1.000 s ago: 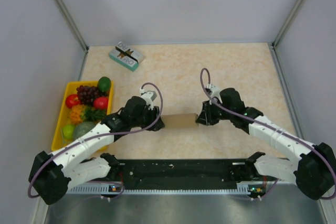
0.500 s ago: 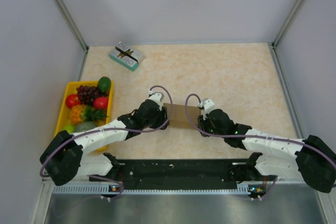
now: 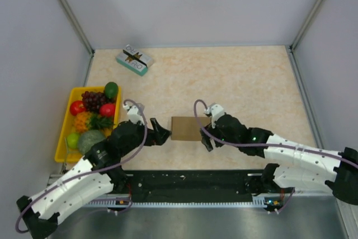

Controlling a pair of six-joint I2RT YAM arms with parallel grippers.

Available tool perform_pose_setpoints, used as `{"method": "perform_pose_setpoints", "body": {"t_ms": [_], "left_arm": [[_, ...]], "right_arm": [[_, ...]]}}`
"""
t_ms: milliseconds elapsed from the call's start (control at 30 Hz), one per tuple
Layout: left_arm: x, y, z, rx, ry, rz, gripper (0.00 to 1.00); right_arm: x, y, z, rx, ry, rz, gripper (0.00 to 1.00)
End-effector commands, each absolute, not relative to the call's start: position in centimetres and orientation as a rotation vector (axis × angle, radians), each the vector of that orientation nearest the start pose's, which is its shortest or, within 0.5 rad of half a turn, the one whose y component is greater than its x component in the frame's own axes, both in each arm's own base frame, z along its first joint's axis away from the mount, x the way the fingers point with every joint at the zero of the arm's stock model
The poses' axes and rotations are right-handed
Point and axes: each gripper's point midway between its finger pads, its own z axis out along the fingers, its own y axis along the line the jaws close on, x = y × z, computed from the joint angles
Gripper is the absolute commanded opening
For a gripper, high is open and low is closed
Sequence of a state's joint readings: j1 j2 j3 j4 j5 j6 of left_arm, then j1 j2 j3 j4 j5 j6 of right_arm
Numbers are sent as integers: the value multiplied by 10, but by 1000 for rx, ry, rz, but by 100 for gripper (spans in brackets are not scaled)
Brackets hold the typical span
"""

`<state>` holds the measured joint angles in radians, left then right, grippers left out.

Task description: Fold the paper box

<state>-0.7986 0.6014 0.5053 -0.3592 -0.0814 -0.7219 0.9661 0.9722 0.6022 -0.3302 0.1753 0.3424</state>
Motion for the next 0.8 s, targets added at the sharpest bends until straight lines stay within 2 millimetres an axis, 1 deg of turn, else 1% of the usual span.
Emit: {"method": "perform_pose_setpoints", "body": {"t_ms": [0, 33, 67, 100, 133, 167, 200, 233, 267, 300, 333, 433, 467, 500, 533, 567, 633, 667, 700, 767], "left_arm": [[159, -164, 197, -110, 2038, -877, 92], [155, -156, 202, -125, 2020, -877, 91], [155, -149, 209, -140, 1974, -877, 91], [150, -141, 222, -150, 1903, -915, 92], [146, -136, 226, -157, 1885, -919, 93], [144, -132, 230, -158, 1867, -928, 93], [139, -127, 236, -159, 1838, -943, 93], [137, -124, 238, -158, 1832, -943, 93], [132, -120, 240, -148, 1841, -935, 93], [129, -117, 244, -142, 1831, -938, 93], [127, -115, 245, -137, 1829, -937, 93], [118, -110, 253, -104, 1801, -956, 93], [116, -110, 256, -101, 1792, -968, 93], [112, -110, 260, -92, 1777, -994, 93], [111, -111, 260, -86, 1777, -1001, 93], [107, -108, 266, -87, 1743, -1026, 93], [104, -107, 266, -78, 1743, -1035, 93], [102, -106, 266, -76, 1740, -1037, 93], [100, -104, 266, -73, 1743, -1036, 93], [97, -102, 268, -60, 1741, -1032, 93]], "right_arm": [[175, 256, 127, -1014, 2040, 295, 81], [174, 262, 126, -1083, 2005, 265, 82], [177, 265, 123, -1147, 1977, 202, 82], [182, 271, 127, -1219, 1923, 146, 82], [179, 277, 113, -1302, 1919, 82, 82], [185, 277, 113, -1322, 1896, 9, 82], [188, 284, 117, -1363, 1853, -27, 82], [190, 287, 105, -1415, 1853, -74, 82], [191, 292, 107, -1426, 1826, -107, 82], [193, 293, 103, -1466, 1794, -152, 81], [197, 298, 97, -1480, 1778, -181, 81], [208, 307, 97, -1482, 1725, -245, 79], [210, 307, 90, -1504, 1726, -285, 79], [212, 311, 92, -1502, 1715, -295, 77], [214, 314, 91, -1500, 1708, -302, 77], [214, 317, 86, -1511, 1701, -310, 77], [216, 320, 82, -1531, 1681, -335, 75], [220, 321, 84, -1512, 1671, -357, 75], [221, 321, 78, -1531, 1666, -377, 75], [222, 325, 75, -1546, 1659, -378, 75]]}}
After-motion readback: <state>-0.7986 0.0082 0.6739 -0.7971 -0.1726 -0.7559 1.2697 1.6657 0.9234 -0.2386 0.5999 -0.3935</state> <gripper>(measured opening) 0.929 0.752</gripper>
